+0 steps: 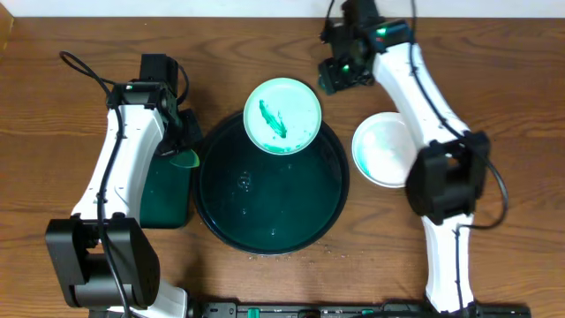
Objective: Clean dirty plates on tray and stack at the side
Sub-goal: 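Move right gripper to the last plate and grasp its rim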
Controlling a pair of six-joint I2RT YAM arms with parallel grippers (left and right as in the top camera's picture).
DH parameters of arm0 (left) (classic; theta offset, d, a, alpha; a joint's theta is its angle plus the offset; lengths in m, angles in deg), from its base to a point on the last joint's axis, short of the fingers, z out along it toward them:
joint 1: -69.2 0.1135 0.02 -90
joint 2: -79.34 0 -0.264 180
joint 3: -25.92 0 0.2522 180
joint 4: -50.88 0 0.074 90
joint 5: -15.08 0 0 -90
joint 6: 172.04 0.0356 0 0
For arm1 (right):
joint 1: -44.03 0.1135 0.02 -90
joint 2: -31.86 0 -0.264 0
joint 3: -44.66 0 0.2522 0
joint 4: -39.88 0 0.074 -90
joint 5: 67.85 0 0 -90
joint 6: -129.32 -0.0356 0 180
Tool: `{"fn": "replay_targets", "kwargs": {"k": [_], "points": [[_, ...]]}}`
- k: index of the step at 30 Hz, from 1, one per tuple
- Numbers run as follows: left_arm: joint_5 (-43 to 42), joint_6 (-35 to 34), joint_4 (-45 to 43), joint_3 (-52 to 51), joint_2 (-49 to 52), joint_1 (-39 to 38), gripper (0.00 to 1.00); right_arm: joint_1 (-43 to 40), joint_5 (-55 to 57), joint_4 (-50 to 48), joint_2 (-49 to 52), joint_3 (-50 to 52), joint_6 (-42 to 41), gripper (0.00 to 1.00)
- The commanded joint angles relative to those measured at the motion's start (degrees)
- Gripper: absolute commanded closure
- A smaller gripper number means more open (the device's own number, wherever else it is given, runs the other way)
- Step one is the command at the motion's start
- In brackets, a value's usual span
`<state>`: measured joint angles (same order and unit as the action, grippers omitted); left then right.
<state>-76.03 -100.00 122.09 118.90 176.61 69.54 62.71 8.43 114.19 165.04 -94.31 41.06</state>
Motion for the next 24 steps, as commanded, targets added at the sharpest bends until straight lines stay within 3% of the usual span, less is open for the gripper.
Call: {"fn": "replay_targets", "kwargs": {"k": [1,8,14,20,22,23,24], "points": [[0.68,0.57,0.09,0.9,-1.14,0.35,0.93,1.57,-1.55,-0.81,5.38,-4.0,2.25,0.51],[0.68,0.59,0.09,0.9,-1.11,0.35,0.93,2.91,-1.62,-1.62,9.4,-4.0,2.6,0.54],[0.68,0.61,0.15,0.9,-1.11,0.35,0.93,3.41,-1.6,-1.11,9.73,-4.0,1.16,0.76],[0.68,0.81,0.11,0.9,-1.11,0.35,0.92,3.41,-1.16,-1.84,10.23,-2.36,0.66,0.79],[0.68,0.85,0.13,0.9,-1.11,0.35,0.93,3.52,-1.16,-1.84,10.25,-2.01,0.61,0.89],[0.7,0.85,0.09,0.9,-1.11,0.35,0.92,3.56,-1.2,-1.92,10.23,-2.01,0.39,0.98],[0.68,0.85,0.11,0.9,-1.11,0.35,0.93,3.54,-1.36,-1.86,10.19,-2.03,0.15,0.99]]}}
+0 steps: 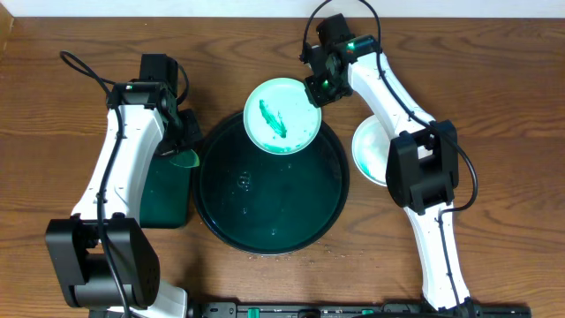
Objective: Clean dirty plates on tray and stack at the side
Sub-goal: 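Move right gripper to the last plate and grasp its rim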
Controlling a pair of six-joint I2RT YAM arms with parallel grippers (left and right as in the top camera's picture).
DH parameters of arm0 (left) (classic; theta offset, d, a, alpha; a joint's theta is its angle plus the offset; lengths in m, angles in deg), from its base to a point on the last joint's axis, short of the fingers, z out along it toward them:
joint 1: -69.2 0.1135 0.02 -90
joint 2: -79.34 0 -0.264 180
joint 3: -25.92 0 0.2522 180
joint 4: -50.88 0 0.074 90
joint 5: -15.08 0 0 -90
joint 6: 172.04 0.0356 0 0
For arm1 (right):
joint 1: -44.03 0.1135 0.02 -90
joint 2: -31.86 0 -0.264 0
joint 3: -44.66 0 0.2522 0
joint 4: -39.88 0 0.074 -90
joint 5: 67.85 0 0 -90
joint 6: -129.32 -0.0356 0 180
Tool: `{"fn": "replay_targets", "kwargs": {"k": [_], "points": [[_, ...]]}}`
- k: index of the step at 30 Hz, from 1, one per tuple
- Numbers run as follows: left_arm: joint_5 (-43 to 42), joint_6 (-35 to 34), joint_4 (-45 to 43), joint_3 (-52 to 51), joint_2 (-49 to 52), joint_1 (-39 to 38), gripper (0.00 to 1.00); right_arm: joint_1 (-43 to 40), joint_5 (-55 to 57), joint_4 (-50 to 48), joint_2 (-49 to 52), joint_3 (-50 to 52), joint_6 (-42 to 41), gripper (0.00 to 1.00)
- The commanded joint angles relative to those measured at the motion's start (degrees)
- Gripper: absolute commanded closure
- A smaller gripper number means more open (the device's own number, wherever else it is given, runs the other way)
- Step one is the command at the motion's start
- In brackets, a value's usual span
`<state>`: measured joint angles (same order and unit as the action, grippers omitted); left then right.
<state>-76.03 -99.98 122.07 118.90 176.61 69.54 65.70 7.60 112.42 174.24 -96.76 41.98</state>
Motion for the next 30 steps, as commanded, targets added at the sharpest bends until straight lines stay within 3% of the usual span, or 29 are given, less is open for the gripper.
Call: {"fn": "replay_targets", "kwargs": {"k": [1,8,23,30], "points": [[0.7,0.83,0.13,0.9,-1.11,0.35,0.93,0.55,-0.55,-0.04,0.98,0.42,-0.96,0.99],[0.7,0.83,0.13,0.9,-1.11,0.35,0.93,0.57,-5.53,3.28,-0.55,0.26,-1.33,0.99],[0.68,0.81,0.13,0.9,-1.11,0.35,0.93,1.16,-5.62,18.49,-7.1,0.66,-8.26,0.99],[0.66,0.79,0.13,0.9,-1.11,0.35,0.93,3.56,-5.62,15.32,-6.99,7.52,-13.4,0.99]]}}
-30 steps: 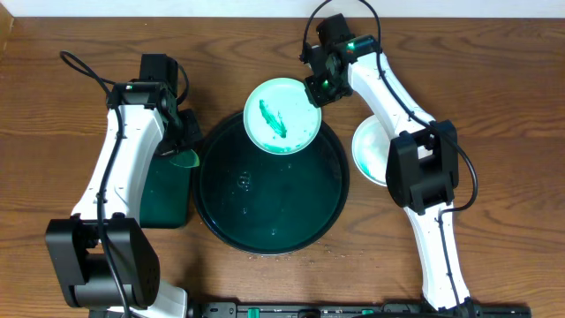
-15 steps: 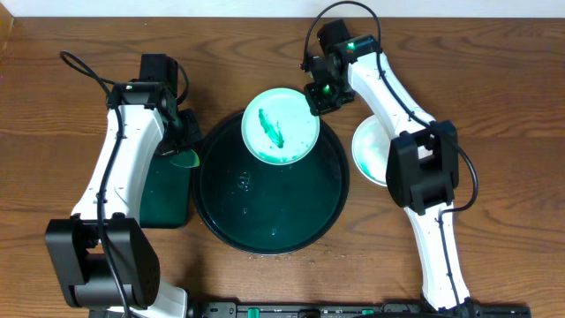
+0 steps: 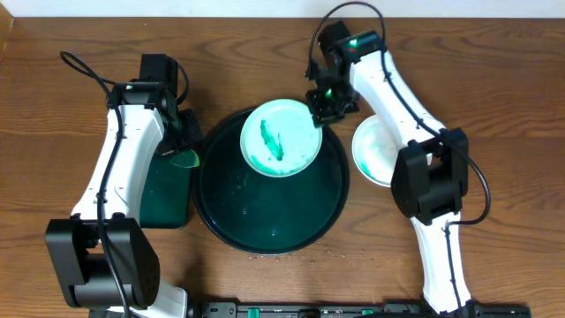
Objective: Clean dirty plates on tray and stack at the side
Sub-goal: 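Move right gripper to the last plate and grasp its rim, then tilt the last plate up with the right gripper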
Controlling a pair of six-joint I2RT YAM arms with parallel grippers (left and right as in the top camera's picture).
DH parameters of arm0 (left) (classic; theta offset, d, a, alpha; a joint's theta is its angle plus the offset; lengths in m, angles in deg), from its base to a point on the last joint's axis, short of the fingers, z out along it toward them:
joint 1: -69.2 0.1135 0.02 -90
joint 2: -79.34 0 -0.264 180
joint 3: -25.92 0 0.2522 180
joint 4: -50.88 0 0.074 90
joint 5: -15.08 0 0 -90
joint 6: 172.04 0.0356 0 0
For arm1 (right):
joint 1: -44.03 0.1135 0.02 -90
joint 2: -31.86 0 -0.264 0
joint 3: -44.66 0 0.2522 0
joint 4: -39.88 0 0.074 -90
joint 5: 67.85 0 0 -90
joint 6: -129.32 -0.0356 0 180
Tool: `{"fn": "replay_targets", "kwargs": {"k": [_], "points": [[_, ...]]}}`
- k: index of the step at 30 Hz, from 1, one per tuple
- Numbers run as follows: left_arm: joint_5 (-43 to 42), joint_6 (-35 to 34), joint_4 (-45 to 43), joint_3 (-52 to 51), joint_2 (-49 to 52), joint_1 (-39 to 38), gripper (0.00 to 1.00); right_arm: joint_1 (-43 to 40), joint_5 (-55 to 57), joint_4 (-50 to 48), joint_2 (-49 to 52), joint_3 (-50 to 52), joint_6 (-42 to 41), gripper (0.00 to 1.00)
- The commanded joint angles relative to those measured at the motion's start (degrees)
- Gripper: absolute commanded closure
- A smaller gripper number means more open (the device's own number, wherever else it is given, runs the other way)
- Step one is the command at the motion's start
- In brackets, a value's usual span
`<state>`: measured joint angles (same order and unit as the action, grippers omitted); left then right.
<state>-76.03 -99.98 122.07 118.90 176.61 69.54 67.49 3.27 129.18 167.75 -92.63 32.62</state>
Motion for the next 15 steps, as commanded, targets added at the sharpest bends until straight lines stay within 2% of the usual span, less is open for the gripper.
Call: {"fn": "replay_targets", "kwargs": {"k": [1,9,15], "points": [[0.66,0.79,0.13,0.9,-1.11,0.35,0.93,2.16,-1.31,-2.54,-0.5,4.66,-4.35,0.99],[0.63,0.76,0.13,0.9,-1.11,0.35,0.93,4.98,-1.38,-5.92,-0.5,8.98,-7.72,0.99],[0.0,0.74,0.15,0.9,-1.11,0.17,0.93,7.69,3.65,-8.9,-0.5,11.34,-13.73,0.99]]}}
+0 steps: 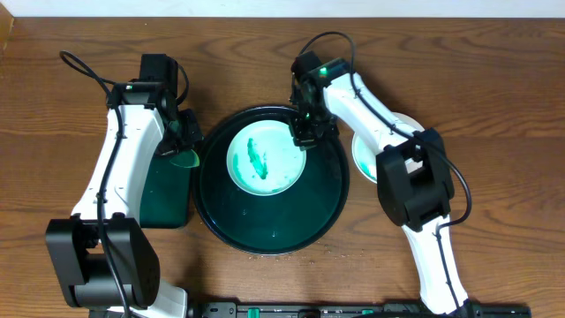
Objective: Clean dirty plates on tray and stack at the side
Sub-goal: 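Tilt the last plate up with the right gripper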
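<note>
A pale green plate [265, 163] smeared with green streaks lies inside the round dark tray [334, 205], left of its middle. My right gripper [303, 134] is shut on the plate's upper right rim. At the tray's left edge my left gripper [183, 140] holds a light green sponge [184, 159], which hangs over the table between the tray and a dark bin. A cleaner white plate [367, 155] sits on the table right of the tray, partly hidden by the right arm.
A dark green rectangular bin [165, 196] stands left of the tray, under the left arm. Water drops speckle the tray's floor and the table at its front edge. The right arm reaches across the tray's upper right rim.
My right gripper has moved left and toward the front with the dirty plate. The plate went from the tray's far part to left of its middle. The left arm has not moved.
The dirty plate first overlapped the tray's far rim, with my right gripper off beyond it to the right. Then the gripper stood at the plate's right rim. After that the plate lay further inside the tray, and now it is left of the middle. The left arm stayed still throughout.
</note>
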Controlling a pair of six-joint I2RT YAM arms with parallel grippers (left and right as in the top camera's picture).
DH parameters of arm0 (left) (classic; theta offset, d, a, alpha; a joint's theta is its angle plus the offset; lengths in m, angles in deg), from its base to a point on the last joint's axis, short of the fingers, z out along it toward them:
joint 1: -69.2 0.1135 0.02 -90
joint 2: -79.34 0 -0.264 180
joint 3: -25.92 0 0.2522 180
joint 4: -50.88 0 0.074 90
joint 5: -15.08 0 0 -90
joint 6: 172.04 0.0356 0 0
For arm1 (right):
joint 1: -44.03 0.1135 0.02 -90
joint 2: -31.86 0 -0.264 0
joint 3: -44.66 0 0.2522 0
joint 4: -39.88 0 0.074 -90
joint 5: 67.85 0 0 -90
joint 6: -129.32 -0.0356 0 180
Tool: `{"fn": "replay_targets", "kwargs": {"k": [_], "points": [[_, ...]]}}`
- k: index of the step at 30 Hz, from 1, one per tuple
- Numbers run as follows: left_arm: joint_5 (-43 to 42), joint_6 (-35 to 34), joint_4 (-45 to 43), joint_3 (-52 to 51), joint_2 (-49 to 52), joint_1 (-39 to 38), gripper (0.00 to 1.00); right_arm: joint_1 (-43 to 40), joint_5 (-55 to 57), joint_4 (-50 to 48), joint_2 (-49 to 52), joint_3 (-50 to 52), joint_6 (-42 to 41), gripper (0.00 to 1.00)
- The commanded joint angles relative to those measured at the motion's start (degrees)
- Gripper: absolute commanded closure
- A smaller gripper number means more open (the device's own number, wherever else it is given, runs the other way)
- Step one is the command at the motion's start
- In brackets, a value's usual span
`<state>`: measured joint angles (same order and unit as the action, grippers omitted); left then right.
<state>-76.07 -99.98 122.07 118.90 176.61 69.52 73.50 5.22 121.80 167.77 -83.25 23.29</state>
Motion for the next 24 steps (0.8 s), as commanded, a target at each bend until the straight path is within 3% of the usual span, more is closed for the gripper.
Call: {"fn": "replay_targets", "kwargs": {"k": [1,6,13,24], "points": [[0.04,0.74,0.17,0.9,-1.11,0.2,0.93,1.95,1.7,-2.19,-0.52,2.64,-5.11,0.99],[0.04,-0.2,0.39,0.9,-1.11,0.2,0.93,2.23,2.05,-5.38,-0.52,6.01,-7.39,0.99],[-6.56,-1.03,0.52,0.66,-1.09,-0.39,0.93,1.57,2.1,-9.11,-0.52,9.66,-8.83,0.99],[-7.26,-3.8,-1.25,-3.1,-0.9,-7.56,0.93,1.6,2.12,-9.51,-0.52,9.7,-8.79,0.99]]}}
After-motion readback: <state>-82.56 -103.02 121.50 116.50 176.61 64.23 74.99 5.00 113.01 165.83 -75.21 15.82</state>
